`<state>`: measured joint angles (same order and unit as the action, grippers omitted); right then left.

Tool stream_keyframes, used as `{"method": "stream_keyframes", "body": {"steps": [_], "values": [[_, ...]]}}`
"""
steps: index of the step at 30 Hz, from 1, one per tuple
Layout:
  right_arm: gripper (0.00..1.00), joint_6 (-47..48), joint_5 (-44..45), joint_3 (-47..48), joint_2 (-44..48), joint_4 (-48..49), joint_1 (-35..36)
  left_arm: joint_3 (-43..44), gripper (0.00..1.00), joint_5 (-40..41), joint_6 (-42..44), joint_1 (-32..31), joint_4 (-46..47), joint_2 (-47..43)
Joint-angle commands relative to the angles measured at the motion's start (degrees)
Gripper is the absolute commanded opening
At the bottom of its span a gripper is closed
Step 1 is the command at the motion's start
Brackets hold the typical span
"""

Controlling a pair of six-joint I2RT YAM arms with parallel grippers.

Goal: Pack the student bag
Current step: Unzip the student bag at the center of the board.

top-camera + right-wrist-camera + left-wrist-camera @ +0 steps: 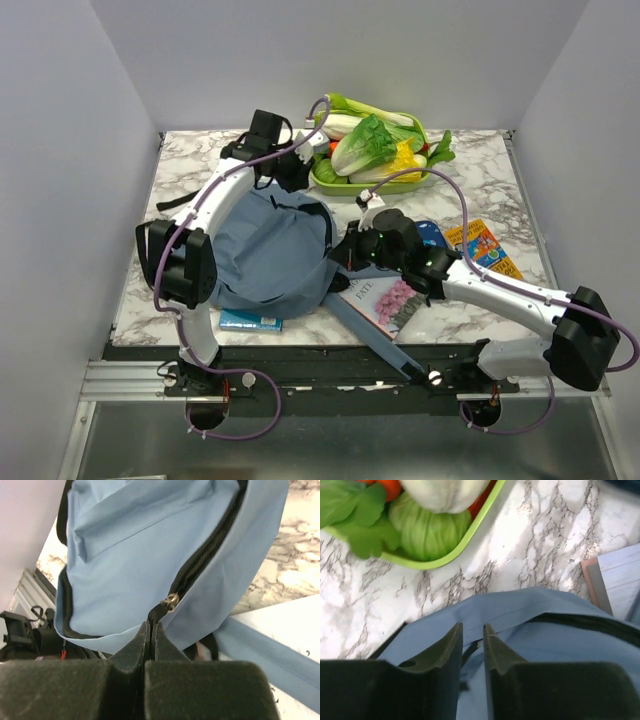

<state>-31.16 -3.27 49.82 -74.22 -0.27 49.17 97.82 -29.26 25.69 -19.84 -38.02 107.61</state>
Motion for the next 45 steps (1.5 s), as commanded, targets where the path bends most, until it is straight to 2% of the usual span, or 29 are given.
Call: {"method": "stream_keyframes", "body": {"steps": [1,2,3,4,5,7,8,12,16,22,27,30,32,33,35,36,39,41,42,43,45], "values": [[0.01,-1.6,1.4,1.9,2.0,-5.0,1.6,-4.7,0.34,-6.7,7.5,4.2,3.3,-7.2],[0.01,-1.5,1.9,2.0,2.2,-5.2,1.5,-6.5,0.36,-13.3,12.9,4.2,0.7,-9.0],[0.01,-1.5,2.0,2.2,2.4,-5.4,1.6,-9.6,0.38,-16.0,17.2,4.2,-0.6,-12.1],[0.00,-1.3,2.0,2.4,2.6,-5.8,1.5,-11.0,0.41,-18.4,25.9,4.0,-2.0,-13.6],[0.00,-1.3,1.9,2.8,2.7,-5.9,1.5,-12.1,0.43,-23.0,29.1,3.8,-4.8,-14.9],[0.00,-1.6,1.2,3.0,2.5,-5.9,1.5,-14.4,0.49,-24.7,34.6,1.9,-6.0,-17.5],[0.00,-2.3,0.9,3.1,2.3,-5.9,1.5,-14.2,0.49,-25.2,41.0,1.1,-10.5,-17.7],[0.01,-4.3,-0.2,3.6,1.5,-5.3,1.5,-13.6,0.50,-23.7,52.5,-4.5,-18.7,-15.4],[0.00,-5.8,-0.3,4.1,1.4,-5.3,1.5,-15.3,0.50,-22.2,55.8,-7.3,-17.9,-13.7],[0.01,-6.4,-1.0,3.3,2.6,-5.4,1.5,-11.9,0.50,-21.5,60.5,-8.9,-19.5,-9.4],[0.00,-7.2,-1.3,2.0,2.7,-5.2,1.5,-7.2,0.55,-20.1,68.2,-10.4,-27.5,-5.2],[0.00,-7.2,-1.7,2.3,2.2,-4.6,1.5,-7.9,0.54,-20.4,68.6,-11.3,-27.1,-5.1],[0.00,-7.0,-1.7,2.5,2.0,-4.6,1.4,-8.1,0.48,-20.6,69.0,-11.8,-27.8,-5.2],[0.00,-7.0,-1.7,2.5,2.0,-4.5,1.4,-7.8,0.34,-20.6,70.6,-11.9,-28.8,-4.8],[0.01,-7.1,-1.6,2.4,2.1,-4.5,1.3,-7.0,0.20,-20.7,71.7,-12.0,-31.9,-4.0],[0.01,-7.2,-1.5,2.1,2.3,-4.4,1.3,-5.6,0.00,-20.5,72.0,-12.0,-33.2,-2.7],[0.00,-7.8,-1.2,1.5,2.7,-3.9,1.2,-2.2,0.00,-21.2,70.1,-11.2,-35.8,0.0],[0.01,-8.4,-1.0,1.2,2.8,-3.3,1.2,-1.2,0.00,-22.2,64.2,-10.8,-32.6,0.6],[0.01,-8.6,-1.0,1.0,2.8,-3.2,1.2,-0.4,0.00,-22.4,60.0,-10.6,-30.2,0.8],[0.01,-8.9,-0.8,0.8,2.6,-3.3,1.1,0.1,0.00,-22.5,52.3,-9.9,-27.7,0.8],[0.01,-9.4,-0.6,0.5,2.6,-3.2,1.2,1.0,0.00,-20.8,40.6,-9.2,-16.7,0.8]]}}
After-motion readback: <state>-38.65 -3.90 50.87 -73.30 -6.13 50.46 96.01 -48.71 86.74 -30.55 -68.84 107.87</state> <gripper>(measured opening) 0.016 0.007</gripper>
